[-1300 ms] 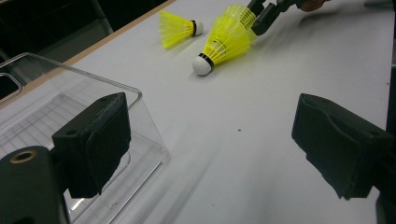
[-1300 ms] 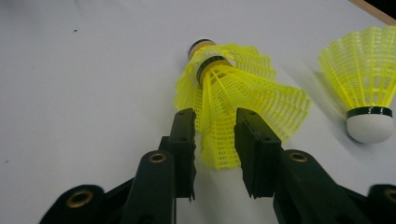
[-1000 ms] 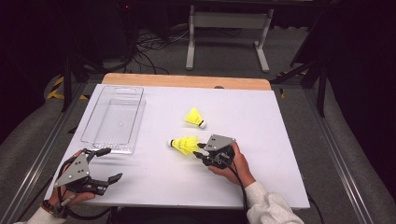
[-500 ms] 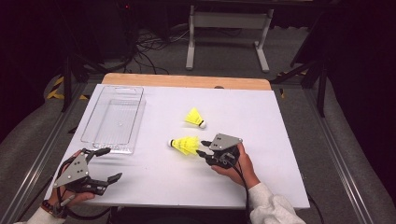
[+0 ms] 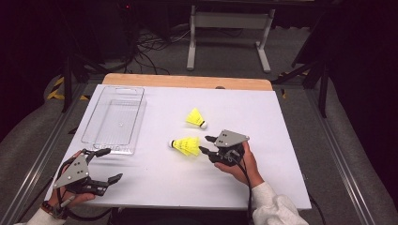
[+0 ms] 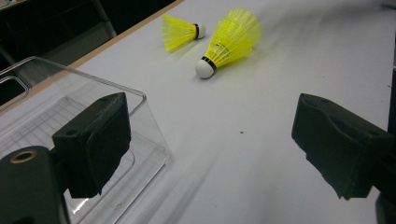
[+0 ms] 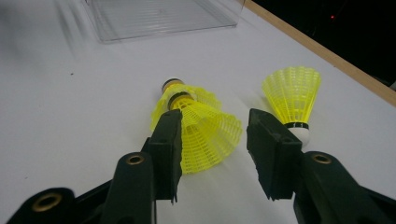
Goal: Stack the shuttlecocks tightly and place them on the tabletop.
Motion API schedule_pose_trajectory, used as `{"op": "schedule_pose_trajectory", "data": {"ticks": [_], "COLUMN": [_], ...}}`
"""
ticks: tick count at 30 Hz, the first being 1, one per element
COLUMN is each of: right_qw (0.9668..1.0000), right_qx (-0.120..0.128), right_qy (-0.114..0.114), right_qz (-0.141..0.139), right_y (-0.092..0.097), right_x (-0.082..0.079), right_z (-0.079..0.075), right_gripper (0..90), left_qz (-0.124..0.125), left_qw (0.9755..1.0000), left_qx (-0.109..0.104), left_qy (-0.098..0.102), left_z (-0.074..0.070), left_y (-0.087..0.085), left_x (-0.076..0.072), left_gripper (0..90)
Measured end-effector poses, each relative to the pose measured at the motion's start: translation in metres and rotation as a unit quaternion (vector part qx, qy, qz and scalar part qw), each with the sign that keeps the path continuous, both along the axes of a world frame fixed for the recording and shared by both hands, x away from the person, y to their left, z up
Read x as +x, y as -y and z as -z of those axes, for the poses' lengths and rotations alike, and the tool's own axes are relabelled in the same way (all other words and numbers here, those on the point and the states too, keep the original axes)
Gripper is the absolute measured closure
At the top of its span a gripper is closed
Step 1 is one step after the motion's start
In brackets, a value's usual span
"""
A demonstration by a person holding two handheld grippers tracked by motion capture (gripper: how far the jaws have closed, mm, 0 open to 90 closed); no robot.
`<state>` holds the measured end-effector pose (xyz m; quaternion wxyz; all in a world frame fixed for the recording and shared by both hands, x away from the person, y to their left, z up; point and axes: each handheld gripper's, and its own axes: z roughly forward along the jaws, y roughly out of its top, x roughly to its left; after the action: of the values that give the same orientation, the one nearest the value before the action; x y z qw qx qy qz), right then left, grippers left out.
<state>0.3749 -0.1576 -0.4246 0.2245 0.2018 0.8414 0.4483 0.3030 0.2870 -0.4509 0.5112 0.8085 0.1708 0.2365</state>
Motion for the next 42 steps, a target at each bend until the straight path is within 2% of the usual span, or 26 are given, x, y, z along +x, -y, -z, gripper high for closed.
{"op": "schedule_pose_trajectory", "data": {"ticks": [4, 7, 12, 15, 18, 19, 23, 30, 33, 36, 40, 42], "right_qw": [0.9999, 0.9998, 0.9997, 0.9998, 0.9997, 0.9997, 0.9991, 0.9970, 0.9955, 0.9929, 0.9910, 0.9894], "right_qx": [0.004, 0.011, 0.015, 0.010, 0.000, 0.000, -0.014, -0.043, -0.046, -0.049, -0.050, -0.050], "right_qy": [0.008, 0.002, -0.004, -0.008, -0.009, -0.009, -0.018, -0.039, -0.057, -0.071, -0.085, -0.102], "right_qz": [0.006, 0.014, 0.021, 0.017, 0.024, 0.024, 0.036, 0.051, 0.061, 0.082, 0.091, 0.090], "right_y": [0.000, 0.001, -0.003, -0.006, -0.016, -0.016, -0.027, -0.042, -0.039, -0.032, -0.026, -0.024], "right_x": [0.004, 0.011, 0.030, 0.038, 0.054, 0.054, 0.072, 0.097, 0.103, 0.110, 0.115, 0.118], "right_z": [-0.006, -0.011, -0.024, -0.028, -0.036, -0.036, -0.040, -0.026, -0.018, -0.009, 0.001, 0.008], "right_gripper": [53.5, 49.2, 43.4, 40.3, 31.2, 31.2, 28.4, 26.4, 26.4, 29.3, 32.8, 33.5], "left_qz": [-0.001, 0.000, -0.002, -0.001, 0.000, 0.000, 0.000, 0.002, 0.002, 0.003, 0.003, 0.003], "left_qw": [1.0000, 1.0000, 1.0000, 1.0000, 1.0000, 1.0000, 1.0000, 1.0000, 1.0000, 1.0000, 1.0000, 1.0000], "left_qx": [0.000, 0.002, 0.001, 0.000, -0.001, -0.001, -0.002, -0.003, -0.005, -0.003, -0.004, -0.003], "left_qy": [-0.001, -0.002, -0.005, -0.005, -0.006, -0.006, -0.005, -0.005, -0.005, -0.006, -0.006, -0.007], "left_z": [0.000, 0.000, 0.001, 0.001, 0.001, 0.001, 0.001, 0.001, 0.001, 0.001, 0.001, 0.001], "left_y": [0.000, 0.000, 0.000, 0.000, 0.000, 0.000, -0.001, -0.001, -0.002, -0.001, -0.001, 0.000], "left_x": [0.000, 0.001, 0.002, 0.002, 0.002, 0.002, 0.002, 0.002, 0.002, 0.002, 0.002, 0.002], "left_gripper": [12.6, 12.6, 12.7, 12.6, 12.6, 12.6, 12.6, 12.5, 12.5, 12.5, 12.5, 12.6]}}
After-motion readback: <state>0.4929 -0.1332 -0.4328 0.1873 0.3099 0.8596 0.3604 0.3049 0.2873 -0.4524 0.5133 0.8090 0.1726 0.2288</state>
